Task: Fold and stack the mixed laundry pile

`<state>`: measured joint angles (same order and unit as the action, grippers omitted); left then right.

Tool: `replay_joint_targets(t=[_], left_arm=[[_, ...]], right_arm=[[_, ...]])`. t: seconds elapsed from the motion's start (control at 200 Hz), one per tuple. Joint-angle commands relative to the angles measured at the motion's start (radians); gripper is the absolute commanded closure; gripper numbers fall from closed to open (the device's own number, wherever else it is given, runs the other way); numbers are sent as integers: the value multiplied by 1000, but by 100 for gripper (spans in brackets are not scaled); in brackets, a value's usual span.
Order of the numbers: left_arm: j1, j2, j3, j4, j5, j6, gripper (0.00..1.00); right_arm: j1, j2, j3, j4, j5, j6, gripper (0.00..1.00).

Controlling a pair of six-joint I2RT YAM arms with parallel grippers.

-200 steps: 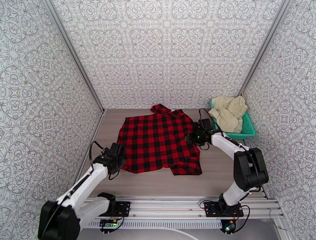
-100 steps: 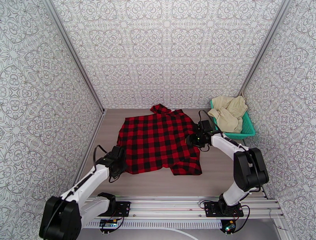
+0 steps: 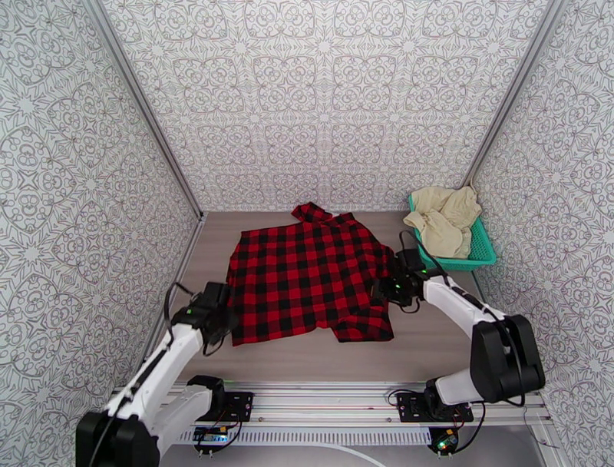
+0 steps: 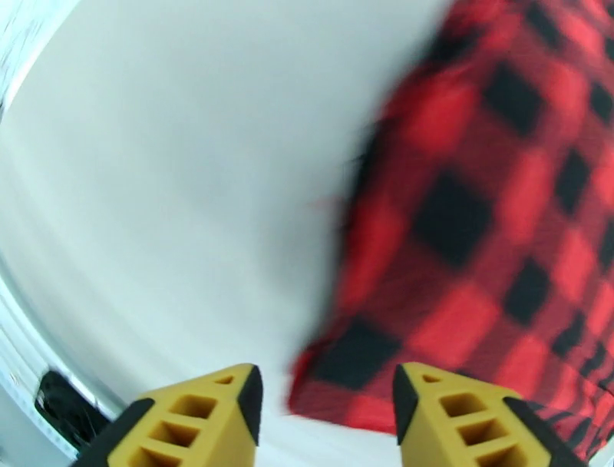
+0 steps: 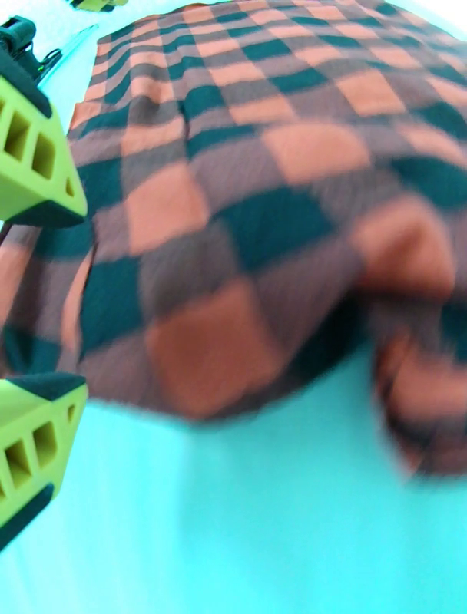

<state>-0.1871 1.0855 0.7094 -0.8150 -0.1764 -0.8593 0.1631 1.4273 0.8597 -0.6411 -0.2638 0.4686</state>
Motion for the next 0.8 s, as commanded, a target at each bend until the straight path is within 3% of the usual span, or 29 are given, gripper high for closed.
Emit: replay_joint_targets(t=[0.0, 0.125, 0.22, 0.32, 0.46, 0.63, 0.795], left_arm=[[-65, 146, 78, 189, 81, 100, 56], [-80, 343, 107, 378, 206, 106, 61], [-72, 464, 114, 469, 239, 100, 65], [-29, 546, 108, 515, 233, 108, 67], [39, 591, 117, 503, 176, 155, 69], [76, 626, 154, 500, 171, 204, 69], [80, 643, 168, 517, 177, 215, 69]], right_arm=[[-20, -61, -78, -68, -25, 58, 42], [-19, -105, -162, -50, -57, 109, 39], [-1, -98, -216, 18, -108, 145, 39], [84, -47, -227, 85, -137, 190, 40], [159, -25, -203, 111, -159, 236, 56], [159, -121, -119, -105, -84, 162, 87], [159, -230, -73, -328, -90, 121, 90]])
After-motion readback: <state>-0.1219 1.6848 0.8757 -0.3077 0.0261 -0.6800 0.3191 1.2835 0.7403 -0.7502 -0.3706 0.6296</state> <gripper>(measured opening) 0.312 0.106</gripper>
